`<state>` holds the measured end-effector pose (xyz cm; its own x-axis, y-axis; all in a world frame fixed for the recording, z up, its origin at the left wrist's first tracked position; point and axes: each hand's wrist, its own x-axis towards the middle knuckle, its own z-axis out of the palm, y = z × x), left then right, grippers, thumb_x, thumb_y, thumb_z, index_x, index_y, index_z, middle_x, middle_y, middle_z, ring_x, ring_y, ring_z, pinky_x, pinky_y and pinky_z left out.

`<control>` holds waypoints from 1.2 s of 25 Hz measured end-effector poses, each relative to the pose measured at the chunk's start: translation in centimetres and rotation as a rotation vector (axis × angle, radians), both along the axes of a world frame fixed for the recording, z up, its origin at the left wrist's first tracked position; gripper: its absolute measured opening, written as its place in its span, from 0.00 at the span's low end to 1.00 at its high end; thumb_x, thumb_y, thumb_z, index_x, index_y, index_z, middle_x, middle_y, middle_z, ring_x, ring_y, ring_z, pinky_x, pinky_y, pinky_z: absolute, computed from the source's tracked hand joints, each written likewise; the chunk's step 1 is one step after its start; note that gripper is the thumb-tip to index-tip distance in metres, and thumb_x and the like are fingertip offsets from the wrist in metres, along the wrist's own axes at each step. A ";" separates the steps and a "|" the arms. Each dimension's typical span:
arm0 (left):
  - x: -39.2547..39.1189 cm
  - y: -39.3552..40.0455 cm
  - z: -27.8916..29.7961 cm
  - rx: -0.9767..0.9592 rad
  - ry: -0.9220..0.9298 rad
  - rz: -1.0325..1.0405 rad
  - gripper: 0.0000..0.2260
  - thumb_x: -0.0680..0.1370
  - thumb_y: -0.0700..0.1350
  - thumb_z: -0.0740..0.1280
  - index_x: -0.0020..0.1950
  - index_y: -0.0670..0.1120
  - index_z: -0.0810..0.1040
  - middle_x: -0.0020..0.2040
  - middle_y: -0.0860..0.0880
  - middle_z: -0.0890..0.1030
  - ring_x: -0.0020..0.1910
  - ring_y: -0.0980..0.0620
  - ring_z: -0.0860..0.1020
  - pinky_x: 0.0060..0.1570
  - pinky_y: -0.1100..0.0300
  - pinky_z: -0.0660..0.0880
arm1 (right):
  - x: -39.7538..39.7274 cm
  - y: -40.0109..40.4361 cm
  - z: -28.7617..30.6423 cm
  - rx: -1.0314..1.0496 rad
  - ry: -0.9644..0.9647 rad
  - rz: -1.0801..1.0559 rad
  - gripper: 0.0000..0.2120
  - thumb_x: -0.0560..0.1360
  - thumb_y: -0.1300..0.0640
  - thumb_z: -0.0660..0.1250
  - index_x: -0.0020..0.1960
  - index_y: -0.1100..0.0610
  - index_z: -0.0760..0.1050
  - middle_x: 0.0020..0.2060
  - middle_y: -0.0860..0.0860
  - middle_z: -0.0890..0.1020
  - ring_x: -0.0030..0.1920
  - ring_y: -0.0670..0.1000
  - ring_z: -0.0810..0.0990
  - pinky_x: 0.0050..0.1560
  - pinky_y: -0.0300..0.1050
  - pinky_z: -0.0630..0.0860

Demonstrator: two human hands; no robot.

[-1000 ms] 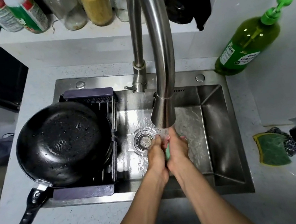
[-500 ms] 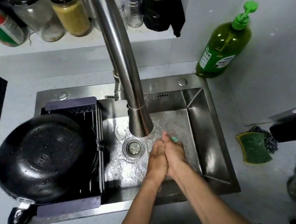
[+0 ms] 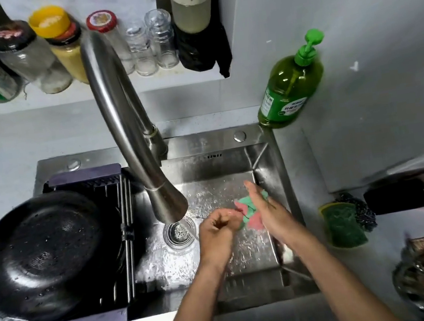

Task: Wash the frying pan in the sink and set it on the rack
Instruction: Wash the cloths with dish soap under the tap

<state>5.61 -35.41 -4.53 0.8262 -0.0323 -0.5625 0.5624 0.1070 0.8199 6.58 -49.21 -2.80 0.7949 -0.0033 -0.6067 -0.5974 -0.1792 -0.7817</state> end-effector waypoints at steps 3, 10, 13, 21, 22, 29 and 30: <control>1.3 -0.4 0.6 0.040 -0.086 -0.074 0.09 0.72 0.34 0.72 0.46 0.47 0.81 0.45 0.52 0.84 0.49 0.53 0.80 0.47 0.64 0.76 | 0.4 -3.2 0.7 -0.277 0.040 0.126 0.35 0.73 0.24 0.41 0.73 0.37 0.66 0.70 0.48 0.74 0.69 0.48 0.73 0.71 0.56 0.67; 2.2 -3.9 1.8 0.109 -0.328 -0.298 0.08 0.72 0.36 0.75 0.42 0.49 0.81 0.37 0.52 0.81 0.37 0.54 0.78 0.41 0.54 0.76 | 1.1 -6.6 2.3 -0.317 -0.082 0.274 0.37 0.73 0.24 0.42 0.70 0.42 0.71 0.72 0.46 0.70 0.69 0.49 0.73 0.65 0.47 0.74; 3.1 -3.5 1.7 0.397 -0.369 -0.365 0.14 0.72 0.34 0.72 0.39 0.56 0.81 0.41 0.55 0.78 0.39 0.53 0.78 0.42 0.56 0.78 | 1.3 -8.1 2.5 -0.518 -0.246 0.130 0.36 0.74 0.27 0.48 0.31 0.58 0.72 0.29 0.52 0.79 0.32 0.51 0.79 0.37 0.46 0.76; 4.1 -5.1 2.6 0.133 -0.356 -0.613 0.09 0.71 0.42 0.72 0.47 0.54 0.78 0.43 0.54 0.81 0.42 0.56 0.80 0.42 0.63 0.78 | 3.0 -9.8 3.1 0.057 -0.166 0.240 0.16 0.63 0.44 0.79 0.48 0.48 0.84 0.45 0.52 0.87 0.45 0.51 0.86 0.46 0.46 0.80; 4.2 -5.3 2.7 0.053 -0.342 -0.629 0.08 0.73 0.44 0.73 0.50 0.52 0.80 0.46 0.53 0.83 0.45 0.54 0.81 0.46 0.59 0.80 | 3.7 -10.3 3.5 0.096 -0.154 0.250 0.16 0.62 0.45 0.79 0.48 0.46 0.84 0.46 0.51 0.87 0.47 0.51 0.86 0.46 0.45 0.81; 3.5 -5.4 1.8 -0.222 0.029 -0.160 0.10 0.77 0.49 0.68 0.44 0.45 0.85 0.42 0.44 0.85 0.38 0.51 0.83 0.35 0.65 0.76 | -0.7 -8.2 -1.2 0.886 0.215 -0.368 0.32 0.81 0.37 0.55 0.71 0.61 0.73 0.68 0.63 0.76 0.67 0.60 0.77 0.66 0.59 0.73; 3.5 -5.0 1.2 -0.162 0.056 -0.157 0.11 0.79 0.48 0.66 0.42 0.45 0.84 0.40 0.44 0.85 0.36 0.50 0.82 0.34 0.65 0.76 | -1.5 -7.4 -1.7 0.803 0.233 -0.368 0.26 0.80 0.44 0.60 0.70 0.62 0.73 0.65 0.62 0.79 0.62 0.59 0.80 0.61 0.55 0.77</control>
